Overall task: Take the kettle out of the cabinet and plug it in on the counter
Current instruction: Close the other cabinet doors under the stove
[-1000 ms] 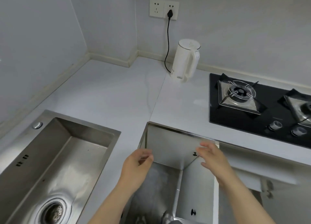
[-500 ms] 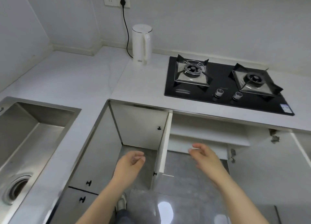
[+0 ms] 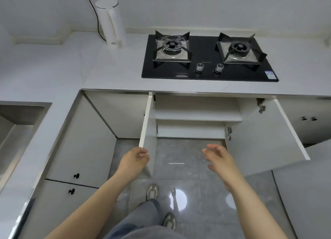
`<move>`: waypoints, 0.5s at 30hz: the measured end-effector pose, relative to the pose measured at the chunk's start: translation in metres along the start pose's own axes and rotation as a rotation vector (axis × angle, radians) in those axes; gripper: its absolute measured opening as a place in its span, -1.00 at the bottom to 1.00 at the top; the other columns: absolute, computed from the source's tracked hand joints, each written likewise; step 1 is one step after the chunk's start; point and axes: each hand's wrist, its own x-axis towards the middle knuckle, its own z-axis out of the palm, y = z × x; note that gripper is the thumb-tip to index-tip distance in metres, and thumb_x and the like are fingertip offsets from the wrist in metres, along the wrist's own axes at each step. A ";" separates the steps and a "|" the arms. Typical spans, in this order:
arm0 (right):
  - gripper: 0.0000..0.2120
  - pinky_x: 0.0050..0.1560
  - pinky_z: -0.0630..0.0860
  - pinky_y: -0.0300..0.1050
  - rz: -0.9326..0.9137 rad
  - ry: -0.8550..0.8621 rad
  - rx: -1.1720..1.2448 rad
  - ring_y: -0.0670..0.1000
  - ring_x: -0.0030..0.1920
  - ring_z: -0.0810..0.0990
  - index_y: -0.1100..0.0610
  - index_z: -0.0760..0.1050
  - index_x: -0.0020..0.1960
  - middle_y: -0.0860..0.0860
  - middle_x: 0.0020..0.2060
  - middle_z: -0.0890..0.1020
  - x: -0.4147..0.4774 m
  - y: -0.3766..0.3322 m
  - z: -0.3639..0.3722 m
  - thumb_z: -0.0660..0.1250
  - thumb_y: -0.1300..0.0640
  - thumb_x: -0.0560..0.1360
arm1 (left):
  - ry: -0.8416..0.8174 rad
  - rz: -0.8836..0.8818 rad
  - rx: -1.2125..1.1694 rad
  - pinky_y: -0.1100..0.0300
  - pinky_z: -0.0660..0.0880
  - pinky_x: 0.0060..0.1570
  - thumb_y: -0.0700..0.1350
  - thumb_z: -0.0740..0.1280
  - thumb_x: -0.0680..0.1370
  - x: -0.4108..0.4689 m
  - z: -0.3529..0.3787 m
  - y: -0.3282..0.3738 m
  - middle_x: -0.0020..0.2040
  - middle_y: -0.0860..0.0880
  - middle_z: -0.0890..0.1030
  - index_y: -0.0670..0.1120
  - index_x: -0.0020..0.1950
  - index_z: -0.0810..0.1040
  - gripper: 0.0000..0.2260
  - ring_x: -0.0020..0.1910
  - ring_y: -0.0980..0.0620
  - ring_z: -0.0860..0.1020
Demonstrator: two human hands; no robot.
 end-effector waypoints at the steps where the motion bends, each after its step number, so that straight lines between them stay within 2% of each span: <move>1: -0.74 0.32 0.43 0.13 0.010 0.000 0.005 0.06 0.17 0.55 0.06 0.45 0.17 0.04 0.09 0.57 0.003 0.001 -0.001 0.35 0.08 0.50 | 0.007 -0.007 0.013 0.46 0.34 -0.21 -0.11 0.30 0.53 0.005 0.003 0.002 0.00 -0.01 0.61 -0.06 0.15 0.54 -0.80 -0.03 0.06 0.54; 5: -0.71 0.32 0.43 0.09 0.044 0.003 0.015 0.05 0.17 0.54 0.10 0.44 0.21 0.02 0.05 0.55 0.019 0.002 -0.002 0.34 0.10 0.51 | 0.027 -0.046 0.010 0.35 0.35 -0.25 -0.10 0.28 0.54 0.031 0.010 0.008 0.02 -0.01 0.58 -0.10 0.23 0.50 -0.73 -0.03 0.05 0.51; 9: -0.71 0.30 0.44 0.08 0.077 0.015 -0.008 0.05 0.16 0.54 0.09 0.44 0.21 -0.04 -0.01 0.54 0.045 -0.006 0.004 0.33 0.10 0.51 | 0.061 -0.106 0.068 0.21 0.35 -0.04 -0.11 0.28 0.54 0.067 0.010 0.015 0.15 -0.05 0.59 -0.14 0.27 0.48 -0.69 0.03 -0.01 0.52; 13: -0.69 0.29 0.44 0.05 0.107 -0.011 -0.052 0.03 0.15 0.54 0.10 0.42 0.23 -0.01 0.05 0.55 0.075 -0.023 0.015 0.32 0.09 0.51 | 0.048 -0.158 0.135 0.15 0.33 -0.01 -0.14 0.27 0.54 0.102 0.004 0.017 0.03 -0.06 0.57 -0.15 0.12 0.51 -0.82 0.07 -0.13 0.48; 15: -0.71 0.30 0.44 0.04 0.120 -0.018 -0.063 0.03 0.14 0.53 0.09 0.41 0.22 -0.02 0.04 0.54 0.091 -0.032 0.023 0.32 0.09 0.52 | -0.017 -0.248 0.155 0.08 0.37 0.11 -0.06 0.28 0.53 0.122 0.003 0.011 0.25 -0.17 0.52 -0.21 0.33 0.41 -0.59 0.22 -0.20 0.47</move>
